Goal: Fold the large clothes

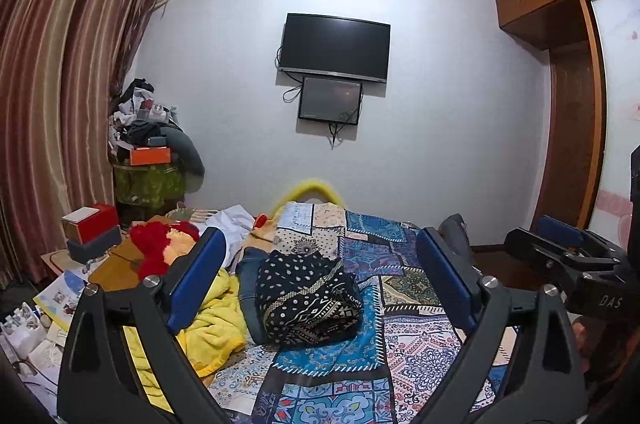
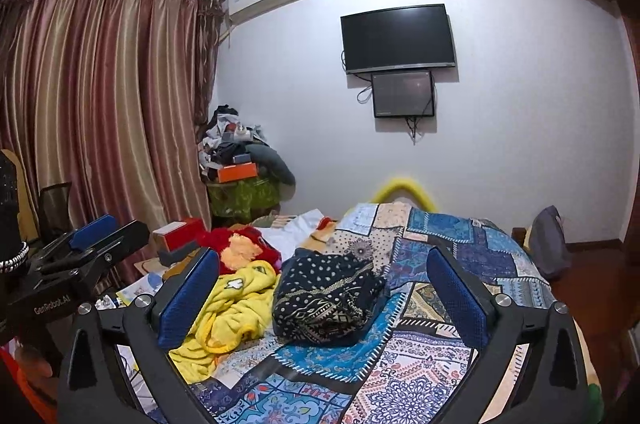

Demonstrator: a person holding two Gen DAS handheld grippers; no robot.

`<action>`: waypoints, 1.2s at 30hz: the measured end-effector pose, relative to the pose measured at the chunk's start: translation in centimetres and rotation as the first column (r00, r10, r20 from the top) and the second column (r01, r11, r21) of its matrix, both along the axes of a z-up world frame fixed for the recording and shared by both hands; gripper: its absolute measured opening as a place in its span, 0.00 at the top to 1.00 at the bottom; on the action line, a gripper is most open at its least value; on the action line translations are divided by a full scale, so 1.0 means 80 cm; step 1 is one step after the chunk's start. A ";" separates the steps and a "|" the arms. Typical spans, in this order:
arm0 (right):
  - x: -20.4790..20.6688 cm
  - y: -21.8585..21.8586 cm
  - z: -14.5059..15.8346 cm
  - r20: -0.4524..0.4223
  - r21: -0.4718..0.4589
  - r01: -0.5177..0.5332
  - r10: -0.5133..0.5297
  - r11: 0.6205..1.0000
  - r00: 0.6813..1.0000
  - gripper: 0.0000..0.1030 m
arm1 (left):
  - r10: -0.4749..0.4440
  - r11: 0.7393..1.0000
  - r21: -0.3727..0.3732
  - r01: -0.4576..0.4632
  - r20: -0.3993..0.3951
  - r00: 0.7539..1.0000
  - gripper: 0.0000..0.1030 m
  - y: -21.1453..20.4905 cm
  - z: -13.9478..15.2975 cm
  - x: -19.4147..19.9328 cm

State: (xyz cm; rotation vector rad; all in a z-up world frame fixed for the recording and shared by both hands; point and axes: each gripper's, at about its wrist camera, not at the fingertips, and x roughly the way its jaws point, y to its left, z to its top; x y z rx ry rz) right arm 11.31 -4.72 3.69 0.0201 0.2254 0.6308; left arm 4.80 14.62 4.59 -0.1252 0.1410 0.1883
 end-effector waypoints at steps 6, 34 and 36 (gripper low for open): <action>0.000 -0.002 0.000 -0.004 0.000 0.003 -0.003 1.000 1.000 0.00 | -0.001 1.000 0.015 0.001 -0.002 1.000 0.05 -0.005 0.000 0.001; -0.002 -0.008 0.003 0.008 0.016 0.037 -0.037 0.999 0.999 0.00 | -0.048 0.999 0.022 0.048 -0.005 0.999 0.01 -0.012 0.001 0.004; -0.002 -0.010 0.003 0.008 0.021 0.043 -0.043 0.999 0.999 0.00 | -0.054 0.998 0.025 0.054 -0.005 0.999 0.01 -0.014 0.001 0.004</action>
